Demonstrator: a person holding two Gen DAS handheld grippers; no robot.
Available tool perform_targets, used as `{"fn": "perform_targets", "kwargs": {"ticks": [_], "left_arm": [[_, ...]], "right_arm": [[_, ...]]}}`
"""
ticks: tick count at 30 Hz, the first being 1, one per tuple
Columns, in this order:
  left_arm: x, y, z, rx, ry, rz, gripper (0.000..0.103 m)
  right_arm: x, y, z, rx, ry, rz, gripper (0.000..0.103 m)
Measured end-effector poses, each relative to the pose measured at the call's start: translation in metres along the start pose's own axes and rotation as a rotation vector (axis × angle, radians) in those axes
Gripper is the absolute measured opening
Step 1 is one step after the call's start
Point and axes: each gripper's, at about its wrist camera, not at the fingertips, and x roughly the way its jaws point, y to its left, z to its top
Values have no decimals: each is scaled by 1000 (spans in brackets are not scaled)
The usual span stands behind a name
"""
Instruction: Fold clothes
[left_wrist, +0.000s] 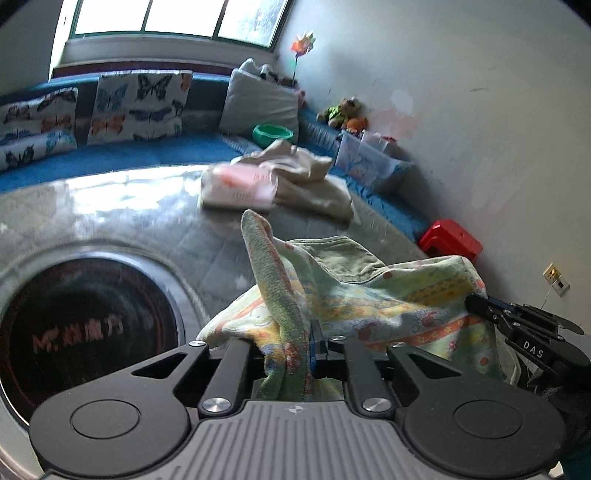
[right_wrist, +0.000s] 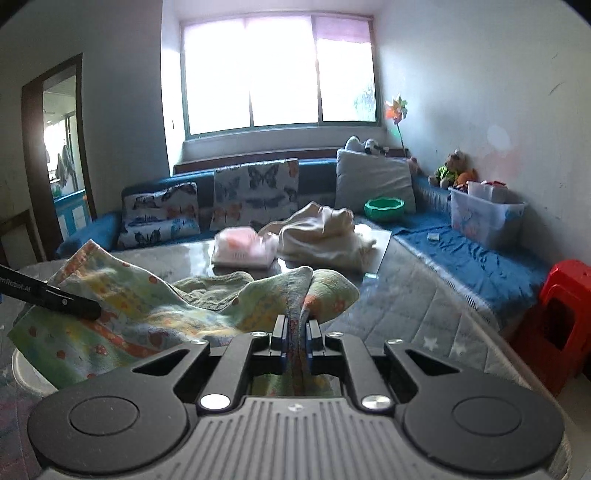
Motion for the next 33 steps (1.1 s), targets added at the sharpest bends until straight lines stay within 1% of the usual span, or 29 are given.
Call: {"fn": "perform_targets", "kwargs": {"ticks": [4,9,26,33], "left_arm": [[-2,-3,7,18,-9,7,12],[3,-6,5,43,9,16,12],[36,9,-25,28,144,39,13],[43,17,-29,8,165,49,15]], "right_arm": [[-3,0,3,-2,-9,-3,8],[-3,0,-1,-1,8,-12,8],[21,-2,-37,36,139,-24,8],[29,-6,-46,55,170,-37,8]]}}
